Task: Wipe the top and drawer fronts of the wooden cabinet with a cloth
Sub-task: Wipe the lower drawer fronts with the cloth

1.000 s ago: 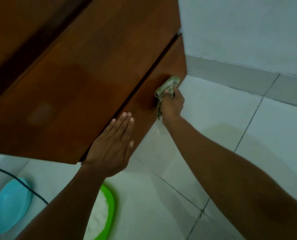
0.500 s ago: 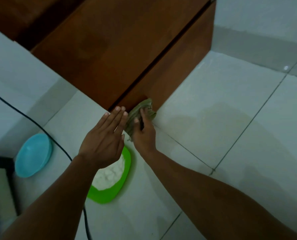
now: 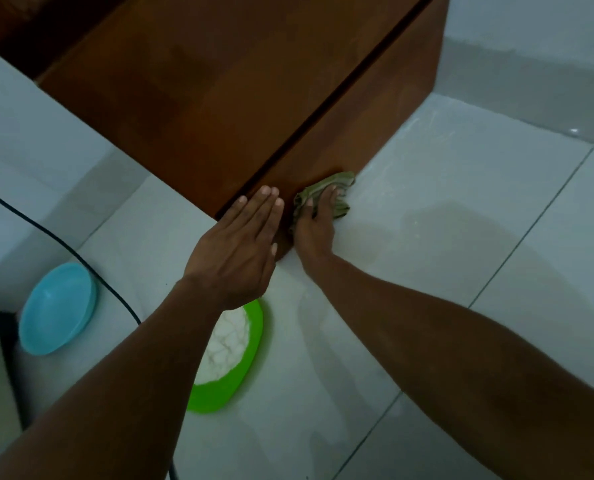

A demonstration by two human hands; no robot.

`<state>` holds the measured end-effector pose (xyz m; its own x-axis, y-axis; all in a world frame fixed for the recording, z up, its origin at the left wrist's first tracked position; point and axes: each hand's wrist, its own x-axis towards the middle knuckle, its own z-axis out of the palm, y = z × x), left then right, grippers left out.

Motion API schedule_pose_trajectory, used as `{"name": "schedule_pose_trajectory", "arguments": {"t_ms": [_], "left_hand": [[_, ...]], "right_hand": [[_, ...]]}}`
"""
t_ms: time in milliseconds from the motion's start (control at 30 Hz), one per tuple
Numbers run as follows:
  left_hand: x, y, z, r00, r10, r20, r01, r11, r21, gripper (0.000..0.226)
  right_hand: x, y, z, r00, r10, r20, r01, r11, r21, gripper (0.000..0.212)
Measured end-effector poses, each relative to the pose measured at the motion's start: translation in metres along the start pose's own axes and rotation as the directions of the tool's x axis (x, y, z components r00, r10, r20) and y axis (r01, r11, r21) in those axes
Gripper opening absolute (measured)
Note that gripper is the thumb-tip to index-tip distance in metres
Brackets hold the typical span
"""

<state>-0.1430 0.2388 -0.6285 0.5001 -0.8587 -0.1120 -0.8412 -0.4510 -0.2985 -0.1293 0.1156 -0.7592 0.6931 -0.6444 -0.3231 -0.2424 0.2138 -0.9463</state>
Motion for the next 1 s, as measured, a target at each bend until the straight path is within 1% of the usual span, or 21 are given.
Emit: {"name": "schedule_pose_trajectory", "arguments": {"t_ms": [100,167,333,500,600,767,900,1000], "left_hand": [[0.018,0.003,0.0,1.0,0.001,-0.018,-0.001,1.0,-0.005,0.066],[0.03,0.003,0.001,0.999,0.013,-0.034,-0.013,1.0,0.006,0.065],[0.059,0.005,0.0,0.998,0.034,-0.05,-0.033,0.999,0.036,0.064],[0.075,0.01,-0.004,0.999,0.026,-0.048,-0.024,0.999,0.047,0.063],[0.085,0.014,-0.008,1.0,0.02,-0.003,-0.02,0.999,0.033,0.064],[0.1,0.024,-0.025,0.996,-0.028,0.084,0.03,0.999,-0.019,0.072],[0.103,0.034,-0.037,0.979,-0.112,0.169,0.123,0.991,-0.052,0.074],[0.102,0.041,-0.049,0.962,-0.161,0.22,0.185,0.978,-0.093,0.07]], "right_hand": [[0.038,-0.009,-0.019,0.999,0.032,-0.028,-0.033,0.999,-0.012,0.072],[0.062,-0.018,-0.033,0.997,0.047,-0.056,-0.047,0.999,0.0,0.07],[0.123,-0.04,-0.067,0.984,0.081,-0.162,-0.079,0.997,0.017,0.071],[0.155,-0.076,-0.1,0.974,0.115,-0.195,-0.112,0.993,0.03,0.055],[0.165,-0.086,-0.116,0.969,0.089,-0.231,-0.093,0.996,-0.007,0.05],[0.163,-0.103,-0.14,0.97,0.104,-0.218,-0.108,0.994,-0.008,0.037],[0.151,-0.123,-0.147,0.973,0.087,-0.212,-0.094,0.995,-0.023,0.033],[0.137,-0.138,-0.15,0.973,0.083,-0.217,-0.085,0.996,0.001,0.028]]}}
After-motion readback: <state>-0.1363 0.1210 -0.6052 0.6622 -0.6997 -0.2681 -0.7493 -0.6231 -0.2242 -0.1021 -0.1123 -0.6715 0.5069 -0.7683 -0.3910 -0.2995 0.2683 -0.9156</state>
